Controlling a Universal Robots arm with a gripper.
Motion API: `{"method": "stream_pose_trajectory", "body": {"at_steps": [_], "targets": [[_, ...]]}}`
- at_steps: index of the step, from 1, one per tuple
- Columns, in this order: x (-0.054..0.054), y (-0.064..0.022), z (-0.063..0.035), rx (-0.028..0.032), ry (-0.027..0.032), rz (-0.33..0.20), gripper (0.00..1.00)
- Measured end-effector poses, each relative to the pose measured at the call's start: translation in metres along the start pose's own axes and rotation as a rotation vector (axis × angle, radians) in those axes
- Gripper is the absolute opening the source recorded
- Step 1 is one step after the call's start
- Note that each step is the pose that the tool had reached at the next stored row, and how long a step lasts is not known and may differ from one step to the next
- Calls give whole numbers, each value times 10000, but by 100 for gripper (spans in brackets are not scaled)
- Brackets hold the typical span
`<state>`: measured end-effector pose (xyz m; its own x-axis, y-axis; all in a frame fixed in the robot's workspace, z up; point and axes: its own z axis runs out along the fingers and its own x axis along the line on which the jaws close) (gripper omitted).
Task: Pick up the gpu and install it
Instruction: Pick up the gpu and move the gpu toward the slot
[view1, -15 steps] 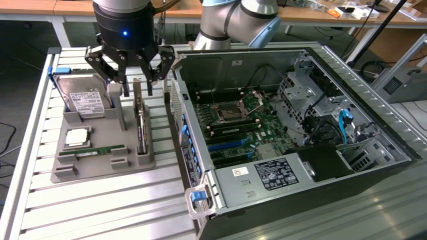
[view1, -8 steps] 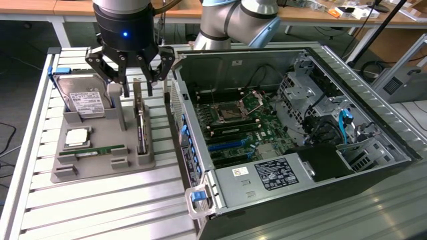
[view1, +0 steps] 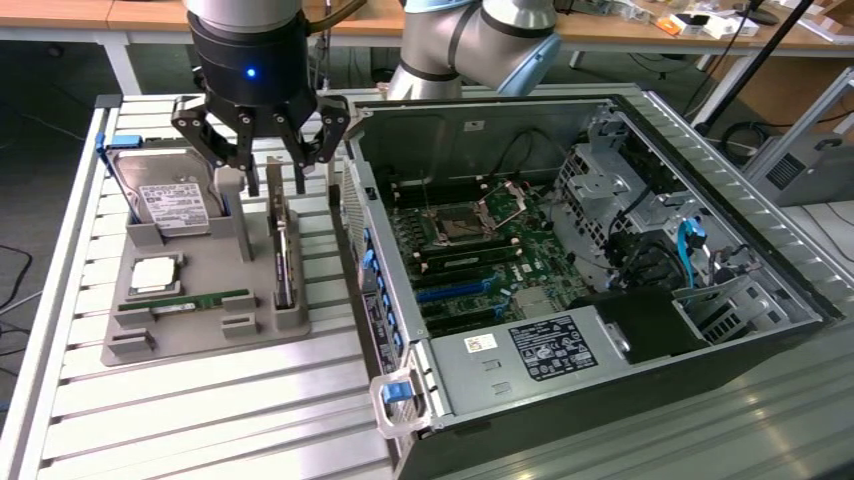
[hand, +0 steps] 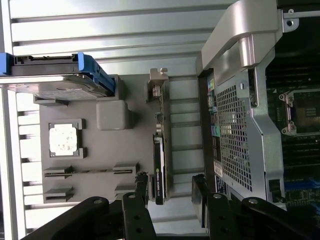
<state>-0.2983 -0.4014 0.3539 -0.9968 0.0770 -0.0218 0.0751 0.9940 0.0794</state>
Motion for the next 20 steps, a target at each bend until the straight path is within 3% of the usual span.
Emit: {"method": "stream_pose_trajectory", "body": {"at_steps": [20], "targets": [[1, -5, 50, -22, 2, 1, 48]]}}
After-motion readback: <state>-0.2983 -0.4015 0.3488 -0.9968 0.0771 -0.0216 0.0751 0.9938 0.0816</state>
